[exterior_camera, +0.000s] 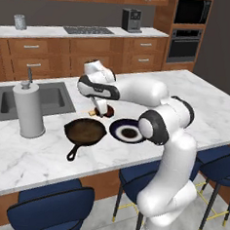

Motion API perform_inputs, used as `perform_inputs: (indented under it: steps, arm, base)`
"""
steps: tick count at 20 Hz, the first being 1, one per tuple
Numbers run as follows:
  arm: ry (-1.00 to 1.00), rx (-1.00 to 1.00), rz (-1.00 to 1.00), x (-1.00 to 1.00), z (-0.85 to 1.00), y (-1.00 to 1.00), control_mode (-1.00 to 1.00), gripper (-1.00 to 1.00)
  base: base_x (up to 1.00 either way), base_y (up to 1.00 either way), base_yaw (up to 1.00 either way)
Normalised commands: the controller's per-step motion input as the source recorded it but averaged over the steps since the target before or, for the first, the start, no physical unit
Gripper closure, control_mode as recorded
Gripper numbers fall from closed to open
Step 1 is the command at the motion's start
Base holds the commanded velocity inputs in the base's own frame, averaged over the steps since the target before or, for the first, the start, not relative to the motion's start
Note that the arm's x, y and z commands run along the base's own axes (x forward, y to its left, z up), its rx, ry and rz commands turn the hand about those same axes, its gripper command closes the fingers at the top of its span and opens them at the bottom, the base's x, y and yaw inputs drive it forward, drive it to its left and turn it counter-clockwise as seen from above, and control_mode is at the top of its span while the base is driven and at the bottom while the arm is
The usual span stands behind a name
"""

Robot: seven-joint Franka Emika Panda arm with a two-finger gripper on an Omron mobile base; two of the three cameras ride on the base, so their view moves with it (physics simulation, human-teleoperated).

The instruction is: Pick up the pan with the steak in it and place it on the dining table. Then place the steak on the plate.

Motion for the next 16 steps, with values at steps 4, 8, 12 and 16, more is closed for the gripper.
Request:
perform_inputs:
  steps: [4,8,12,16]
  arm:
    - [-0.19,0.04,0.00,-0.17,0.02,-0.96,-1.00,1.00]
    - [-0.20,0.09,0.01,-0.18,0.00,-1.00,-1.00,1.00]
    - [-0.17,0.14,0.04,-0.13,-0.02,-0.87,-1.00,1.00]
    - [-0.02,0.05,0.02,-0.02,-0.01,-0.16,-1.00,1.00]
  base:
    - [0.00,0.00,0.00]
    - [0.00,0.00,0.00]
    - [0.00,0.00,0.00]
    - [0.00,0.00,0.00]
